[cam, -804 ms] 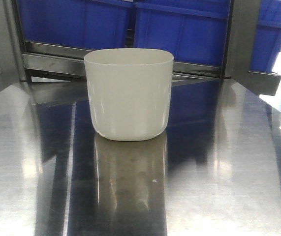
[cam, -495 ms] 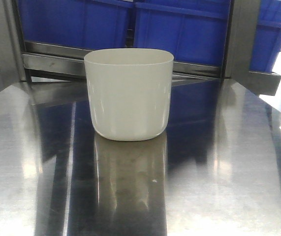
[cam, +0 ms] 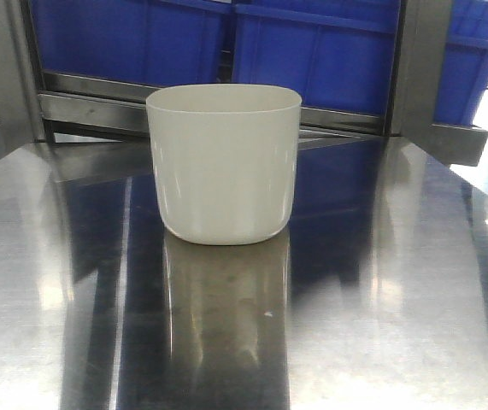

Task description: Move white bin to right shelf second layer

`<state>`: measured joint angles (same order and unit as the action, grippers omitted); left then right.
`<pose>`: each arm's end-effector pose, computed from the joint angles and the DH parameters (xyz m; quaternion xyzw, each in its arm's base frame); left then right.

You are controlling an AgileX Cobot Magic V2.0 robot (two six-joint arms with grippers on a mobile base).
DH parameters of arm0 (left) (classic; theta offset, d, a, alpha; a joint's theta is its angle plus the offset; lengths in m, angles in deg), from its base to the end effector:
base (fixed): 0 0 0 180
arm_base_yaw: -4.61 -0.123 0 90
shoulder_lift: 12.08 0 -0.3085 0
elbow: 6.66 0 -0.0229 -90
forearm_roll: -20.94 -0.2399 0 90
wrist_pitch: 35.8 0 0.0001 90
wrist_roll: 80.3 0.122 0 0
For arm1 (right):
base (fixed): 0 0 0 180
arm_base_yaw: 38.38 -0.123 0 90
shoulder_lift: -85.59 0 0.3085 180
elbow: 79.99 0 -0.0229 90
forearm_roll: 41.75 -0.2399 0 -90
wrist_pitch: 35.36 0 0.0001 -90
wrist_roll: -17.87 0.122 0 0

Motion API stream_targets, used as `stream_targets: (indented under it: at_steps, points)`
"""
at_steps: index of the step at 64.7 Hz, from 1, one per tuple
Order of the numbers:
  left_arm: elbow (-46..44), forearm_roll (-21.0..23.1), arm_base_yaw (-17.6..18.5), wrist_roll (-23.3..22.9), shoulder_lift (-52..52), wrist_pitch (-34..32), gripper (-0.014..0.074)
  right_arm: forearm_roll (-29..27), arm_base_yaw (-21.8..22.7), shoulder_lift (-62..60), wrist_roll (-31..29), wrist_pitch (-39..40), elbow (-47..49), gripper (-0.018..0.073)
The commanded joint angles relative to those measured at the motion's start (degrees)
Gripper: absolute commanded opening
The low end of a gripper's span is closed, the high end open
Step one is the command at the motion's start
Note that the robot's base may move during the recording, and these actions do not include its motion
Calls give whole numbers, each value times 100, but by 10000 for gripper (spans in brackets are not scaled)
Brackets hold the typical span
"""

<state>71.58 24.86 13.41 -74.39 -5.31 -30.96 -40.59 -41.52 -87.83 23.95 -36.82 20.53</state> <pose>0.0519 -0.0088 0.2033 0.0685 0.7028 -0.0440 0.7067 0.0531 0.0028 0.2029 0.0109 0.6916 0.0506 0.7205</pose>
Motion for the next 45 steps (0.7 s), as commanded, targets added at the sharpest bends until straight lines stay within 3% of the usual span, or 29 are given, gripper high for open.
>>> stream_targets:
  at_steps: [1, 45]
  points:
    - [211, 31, 43, -20, -80, -484, 85, 63, 6, -114, -61, 459, 88, 48]
    - [211, 31, 43, -20, -80, -484, 85, 63, 6, -114, -61, 600, 88, 48]
